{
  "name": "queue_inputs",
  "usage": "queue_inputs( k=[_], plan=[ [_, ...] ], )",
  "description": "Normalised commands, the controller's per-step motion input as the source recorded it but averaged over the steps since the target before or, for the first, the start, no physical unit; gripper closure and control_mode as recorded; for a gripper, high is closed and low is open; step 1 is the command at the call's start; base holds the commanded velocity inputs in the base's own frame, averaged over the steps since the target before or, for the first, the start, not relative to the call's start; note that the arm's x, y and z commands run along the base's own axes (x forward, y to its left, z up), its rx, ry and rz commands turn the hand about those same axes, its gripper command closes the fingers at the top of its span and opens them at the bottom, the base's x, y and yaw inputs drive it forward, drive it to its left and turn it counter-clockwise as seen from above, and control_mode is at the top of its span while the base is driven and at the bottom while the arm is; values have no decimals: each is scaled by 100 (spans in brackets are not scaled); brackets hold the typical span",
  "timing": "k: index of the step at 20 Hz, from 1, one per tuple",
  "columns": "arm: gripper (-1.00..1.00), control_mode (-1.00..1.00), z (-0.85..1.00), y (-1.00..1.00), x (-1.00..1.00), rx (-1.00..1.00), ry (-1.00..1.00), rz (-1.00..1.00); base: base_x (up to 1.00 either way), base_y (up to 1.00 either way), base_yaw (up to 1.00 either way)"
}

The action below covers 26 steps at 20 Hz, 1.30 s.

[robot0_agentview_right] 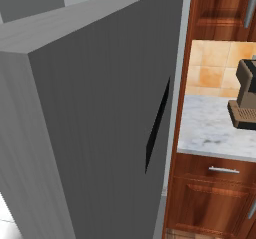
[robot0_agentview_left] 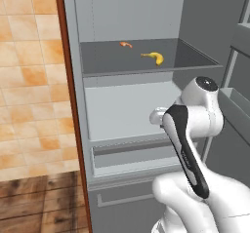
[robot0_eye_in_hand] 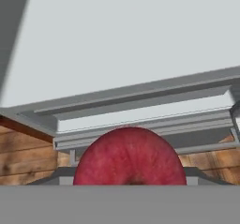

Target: Pick up the apple and banana from the fridge and place one fruit on each plate on the dining counter.

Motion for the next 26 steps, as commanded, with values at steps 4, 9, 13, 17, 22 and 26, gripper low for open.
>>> queue_inputs(
  k=[4,9,13,17,22,26],
  plan=[
    [100,-100,40,1,-82,-3,-3,-2,0,0,0],
    [100,-100,12,-3,-36,0,4,0,0,0,0],
    [100,-100,-3,-1,-64,0,-15,-1,0,0,0],
    [100,100,0,0,0,0,0,0,-54,35,-23],
    [100,100,0,0,0,0,0,0,-47,60,-53],
    [100,100,0,0,0,0,0,0,-51,60,-57]
  ],
)
